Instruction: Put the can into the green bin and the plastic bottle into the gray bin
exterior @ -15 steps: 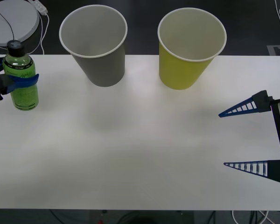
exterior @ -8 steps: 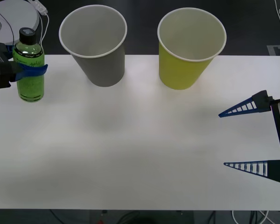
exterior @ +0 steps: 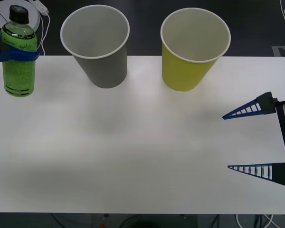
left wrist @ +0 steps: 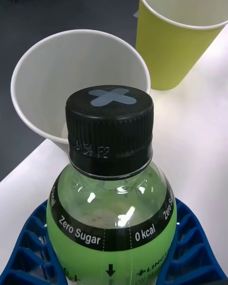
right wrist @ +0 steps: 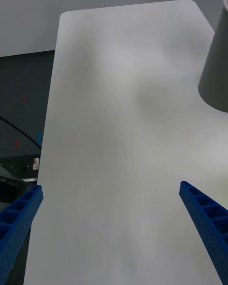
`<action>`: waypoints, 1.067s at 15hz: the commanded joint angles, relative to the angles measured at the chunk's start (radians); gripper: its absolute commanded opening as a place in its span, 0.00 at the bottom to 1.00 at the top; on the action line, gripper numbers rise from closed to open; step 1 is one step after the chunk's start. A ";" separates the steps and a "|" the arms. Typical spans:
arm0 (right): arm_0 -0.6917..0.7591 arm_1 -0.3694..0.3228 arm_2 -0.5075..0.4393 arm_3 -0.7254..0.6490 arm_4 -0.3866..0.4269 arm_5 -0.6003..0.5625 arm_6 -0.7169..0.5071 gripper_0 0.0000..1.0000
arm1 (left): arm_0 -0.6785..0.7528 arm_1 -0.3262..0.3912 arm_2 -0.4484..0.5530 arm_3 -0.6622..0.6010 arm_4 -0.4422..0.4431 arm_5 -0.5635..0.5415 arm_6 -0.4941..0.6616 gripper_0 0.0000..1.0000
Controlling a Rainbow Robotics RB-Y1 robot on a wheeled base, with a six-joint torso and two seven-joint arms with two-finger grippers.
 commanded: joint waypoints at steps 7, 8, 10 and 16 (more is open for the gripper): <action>0.000 0.000 0.000 0.000 0.000 0.000 0.000 1.00 | -0.297 0.018 -0.213 0.133 -0.017 -0.048 0.010 0.00; 0.000 0.000 0.000 0.000 0.000 0.000 0.000 1.00 | -0.332 0.018 -0.242 0.142 -0.017 -0.048 0.013 0.00; 0.000 0.000 0.000 0.000 0.000 0.000 0.000 1.00 | -0.417 0.018 -0.311 0.173 -0.018 -0.048 0.016 0.00; 0.000 0.000 0.000 0.000 0.000 0.000 0.000 1.00 | -0.650 0.010 -0.517 0.268 -0.017 -0.048 0.011 0.00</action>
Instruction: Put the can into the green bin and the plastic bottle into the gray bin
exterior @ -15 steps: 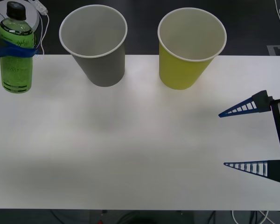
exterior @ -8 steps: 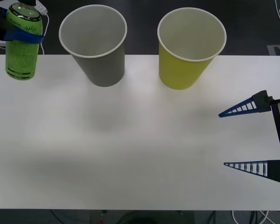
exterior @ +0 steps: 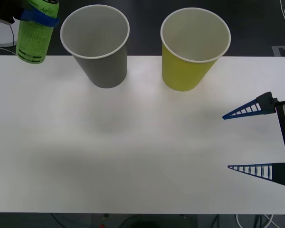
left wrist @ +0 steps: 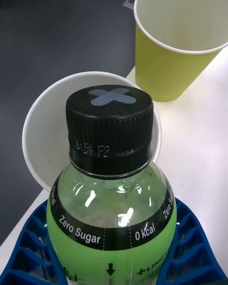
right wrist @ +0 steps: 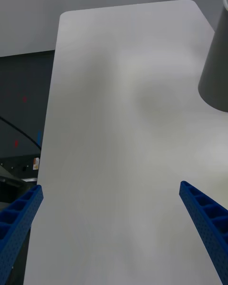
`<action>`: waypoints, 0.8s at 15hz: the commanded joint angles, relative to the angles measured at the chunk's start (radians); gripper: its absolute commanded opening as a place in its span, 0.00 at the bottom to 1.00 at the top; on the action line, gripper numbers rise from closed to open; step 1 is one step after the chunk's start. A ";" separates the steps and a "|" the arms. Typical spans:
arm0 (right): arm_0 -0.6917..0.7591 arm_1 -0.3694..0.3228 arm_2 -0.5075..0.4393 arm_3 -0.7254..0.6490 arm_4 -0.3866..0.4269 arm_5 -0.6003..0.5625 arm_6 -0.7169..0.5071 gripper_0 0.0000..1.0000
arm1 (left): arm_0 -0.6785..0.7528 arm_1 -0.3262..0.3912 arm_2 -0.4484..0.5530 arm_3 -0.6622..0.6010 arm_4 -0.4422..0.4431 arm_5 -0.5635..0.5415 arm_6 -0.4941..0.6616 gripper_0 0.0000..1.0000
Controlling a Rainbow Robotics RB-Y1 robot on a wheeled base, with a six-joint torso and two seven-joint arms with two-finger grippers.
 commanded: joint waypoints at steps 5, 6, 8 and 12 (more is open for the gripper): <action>0.000 0.000 0.000 0.000 0.000 0.000 0.000 1.00 | -0.155 -0.073 -0.098 0.115 0.001 0.000 0.003 0.00; 0.000 0.000 0.000 0.000 0.000 0.000 0.000 1.00 | -0.169 -0.090 -0.099 0.132 0.000 0.000 0.005 0.00; 0.000 0.000 0.000 0.000 0.000 0.000 0.000 1.00 | -0.223 -0.104 -0.148 0.166 -0.002 0.000 0.008 0.00; 0.000 0.000 0.000 0.000 0.000 0.000 0.000 1.00 | -0.349 -0.125 -0.291 0.253 -0.002 0.000 0.000 0.00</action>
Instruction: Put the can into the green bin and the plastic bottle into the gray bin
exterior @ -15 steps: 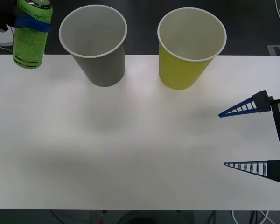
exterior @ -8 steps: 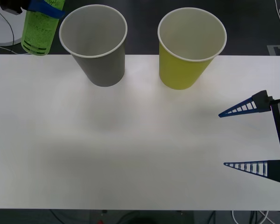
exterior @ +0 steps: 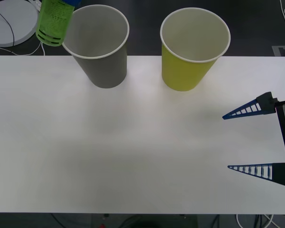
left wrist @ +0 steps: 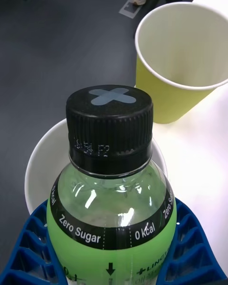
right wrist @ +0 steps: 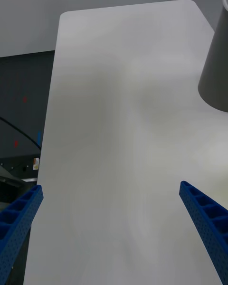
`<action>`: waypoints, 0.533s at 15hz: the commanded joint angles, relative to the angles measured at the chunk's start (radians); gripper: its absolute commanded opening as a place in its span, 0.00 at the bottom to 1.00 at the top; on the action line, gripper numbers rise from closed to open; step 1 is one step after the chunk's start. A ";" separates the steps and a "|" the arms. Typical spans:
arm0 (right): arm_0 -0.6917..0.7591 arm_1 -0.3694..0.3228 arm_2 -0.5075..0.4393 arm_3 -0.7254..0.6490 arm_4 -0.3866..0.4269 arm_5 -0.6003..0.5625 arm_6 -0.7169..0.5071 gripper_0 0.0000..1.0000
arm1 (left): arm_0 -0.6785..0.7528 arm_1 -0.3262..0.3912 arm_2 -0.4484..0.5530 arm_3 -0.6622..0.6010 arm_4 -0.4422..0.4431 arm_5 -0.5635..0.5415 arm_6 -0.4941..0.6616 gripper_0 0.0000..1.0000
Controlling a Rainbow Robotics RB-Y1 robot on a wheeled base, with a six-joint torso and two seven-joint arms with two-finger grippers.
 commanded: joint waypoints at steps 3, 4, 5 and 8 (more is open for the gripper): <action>0.000 0.000 0.000 0.000 0.000 0.000 0.000 1.00 | -0.126 -0.044 -0.150 0.118 0.018 0.000 -0.017 0.00; 0.000 0.000 0.000 0.000 0.000 0.000 0.000 1.00 | -0.138 -0.053 -0.169 0.137 0.023 0.000 -0.018 0.00; 0.000 0.000 0.000 0.000 0.000 0.000 0.000 1.00 | -0.153 -0.064 -0.187 0.158 0.031 0.000 -0.021 0.00; 0.000 0.000 0.000 0.000 0.000 0.000 0.000 1.00 | -0.216 -0.089 -0.259 0.219 0.052 -0.001 -0.038 0.00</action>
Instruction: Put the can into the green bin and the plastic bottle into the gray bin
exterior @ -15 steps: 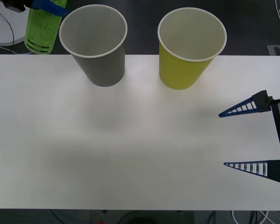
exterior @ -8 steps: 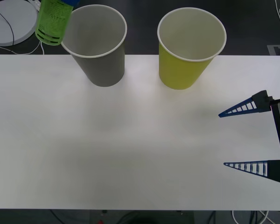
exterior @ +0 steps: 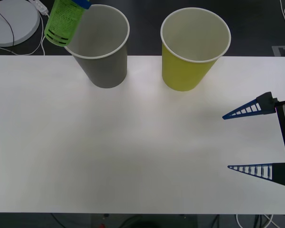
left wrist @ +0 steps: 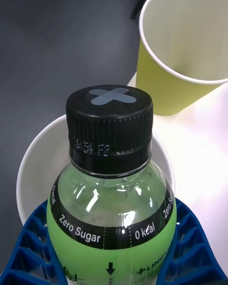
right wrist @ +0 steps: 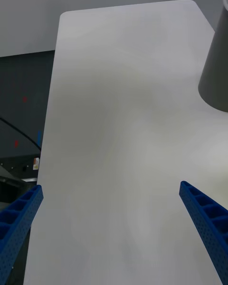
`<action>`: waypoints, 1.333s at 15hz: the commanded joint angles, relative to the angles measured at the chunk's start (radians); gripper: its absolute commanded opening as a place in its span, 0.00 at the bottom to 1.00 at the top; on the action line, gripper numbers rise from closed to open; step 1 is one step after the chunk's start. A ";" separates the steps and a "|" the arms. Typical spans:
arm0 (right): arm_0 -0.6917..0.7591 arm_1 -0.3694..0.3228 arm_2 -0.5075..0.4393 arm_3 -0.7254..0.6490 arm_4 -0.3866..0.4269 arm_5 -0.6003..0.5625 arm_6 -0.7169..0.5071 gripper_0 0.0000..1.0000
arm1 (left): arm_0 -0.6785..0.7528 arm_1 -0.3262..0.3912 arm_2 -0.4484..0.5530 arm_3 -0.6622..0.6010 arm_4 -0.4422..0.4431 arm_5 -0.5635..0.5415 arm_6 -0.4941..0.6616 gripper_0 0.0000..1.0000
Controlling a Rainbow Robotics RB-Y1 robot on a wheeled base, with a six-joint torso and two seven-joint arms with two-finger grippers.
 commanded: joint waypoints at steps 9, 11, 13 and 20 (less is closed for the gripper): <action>0.000 0.000 0.000 0.000 0.000 0.000 0.000 1.00 | -0.125 -0.079 -0.121 0.152 0.006 -0.032 -0.048 0.00; 0.000 0.000 0.000 0.000 0.000 0.000 0.000 1.00 | -0.134 -0.090 -0.121 0.181 0.006 -0.032 -0.057 0.00; 0.000 0.000 0.000 0.000 0.000 0.000 0.000 1.00 | -0.138 -0.098 -0.121 0.193 0.004 -0.032 -0.059 0.00; 0.000 0.000 0.000 0.000 0.000 0.000 0.000 1.00 | -0.149 -0.127 -0.121 0.235 0.024 -0.001 -0.062 0.00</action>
